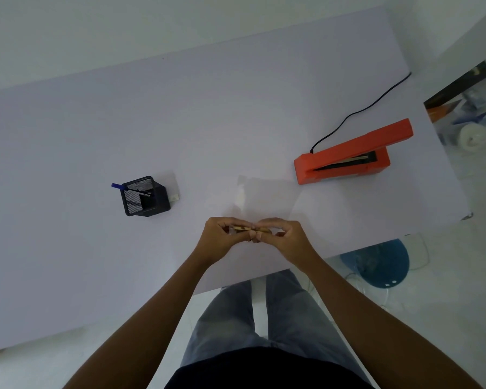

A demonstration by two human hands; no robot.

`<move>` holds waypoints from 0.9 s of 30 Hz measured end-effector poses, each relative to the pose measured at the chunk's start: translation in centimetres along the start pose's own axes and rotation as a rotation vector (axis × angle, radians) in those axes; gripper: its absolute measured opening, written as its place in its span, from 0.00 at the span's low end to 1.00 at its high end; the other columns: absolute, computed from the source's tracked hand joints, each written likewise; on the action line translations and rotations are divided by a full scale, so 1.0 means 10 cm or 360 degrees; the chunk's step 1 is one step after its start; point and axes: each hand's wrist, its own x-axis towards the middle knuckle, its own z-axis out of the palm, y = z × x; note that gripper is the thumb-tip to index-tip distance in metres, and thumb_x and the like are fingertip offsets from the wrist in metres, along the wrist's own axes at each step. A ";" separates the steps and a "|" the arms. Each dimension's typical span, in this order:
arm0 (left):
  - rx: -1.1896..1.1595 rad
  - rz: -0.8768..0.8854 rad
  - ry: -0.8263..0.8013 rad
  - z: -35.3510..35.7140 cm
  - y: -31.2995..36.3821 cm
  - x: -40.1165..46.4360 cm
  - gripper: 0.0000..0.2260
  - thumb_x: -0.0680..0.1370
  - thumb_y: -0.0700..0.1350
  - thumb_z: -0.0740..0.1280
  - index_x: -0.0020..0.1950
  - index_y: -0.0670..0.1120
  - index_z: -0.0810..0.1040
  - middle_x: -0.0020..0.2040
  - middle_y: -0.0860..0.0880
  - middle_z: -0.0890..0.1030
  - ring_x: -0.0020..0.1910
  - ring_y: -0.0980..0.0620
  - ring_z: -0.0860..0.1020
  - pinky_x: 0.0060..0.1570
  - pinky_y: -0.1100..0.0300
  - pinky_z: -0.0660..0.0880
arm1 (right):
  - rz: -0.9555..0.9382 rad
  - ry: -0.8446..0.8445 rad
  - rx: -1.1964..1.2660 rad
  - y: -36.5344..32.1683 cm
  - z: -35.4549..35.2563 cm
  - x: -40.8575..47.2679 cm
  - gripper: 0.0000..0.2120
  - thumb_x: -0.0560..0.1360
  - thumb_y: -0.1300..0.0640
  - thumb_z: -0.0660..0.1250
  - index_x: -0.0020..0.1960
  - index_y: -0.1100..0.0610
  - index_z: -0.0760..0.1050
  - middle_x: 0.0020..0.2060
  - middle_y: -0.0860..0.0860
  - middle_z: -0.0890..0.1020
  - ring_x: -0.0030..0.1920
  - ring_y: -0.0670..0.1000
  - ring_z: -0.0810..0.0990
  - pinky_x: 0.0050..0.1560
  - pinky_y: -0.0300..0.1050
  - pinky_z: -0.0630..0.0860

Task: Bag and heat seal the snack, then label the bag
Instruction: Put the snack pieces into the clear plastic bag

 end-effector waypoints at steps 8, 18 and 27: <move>-0.0130 -0.0043 0.0048 0.04 0.12 -0.02 0.06 0.75 0.40 0.73 0.51 0.42 0.85 0.44 0.48 0.86 0.43 0.46 0.84 0.47 0.57 0.82 | -0.0024 0.0060 0.0156 -0.08 0.00 0.02 0.10 0.77 0.59 0.71 0.57 0.61 0.84 0.51 0.54 0.87 0.51 0.52 0.86 0.56 0.46 0.82; -0.0126 -0.0098 0.0092 -0.06 0.23 0.00 0.06 0.77 0.41 0.71 0.51 0.43 0.85 0.47 0.47 0.86 0.47 0.48 0.84 0.47 0.59 0.82 | -0.0013 0.0037 0.0259 -0.17 -0.07 -0.01 0.12 0.77 0.53 0.70 0.57 0.57 0.84 0.51 0.51 0.87 0.53 0.51 0.84 0.56 0.43 0.82; -0.0290 -0.0236 0.0156 -0.08 0.26 0.02 0.07 0.77 0.42 0.70 0.52 0.41 0.85 0.48 0.46 0.86 0.49 0.46 0.84 0.48 0.58 0.81 | -0.0047 -0.0033 0.0291 -0.27 -0.16 0.03 0.12 0.79 0.54 0.69 0.58 0.56 0.84 0.51 0.50 0.87 0.54 0.50 0.85 0.57 0.46 0.82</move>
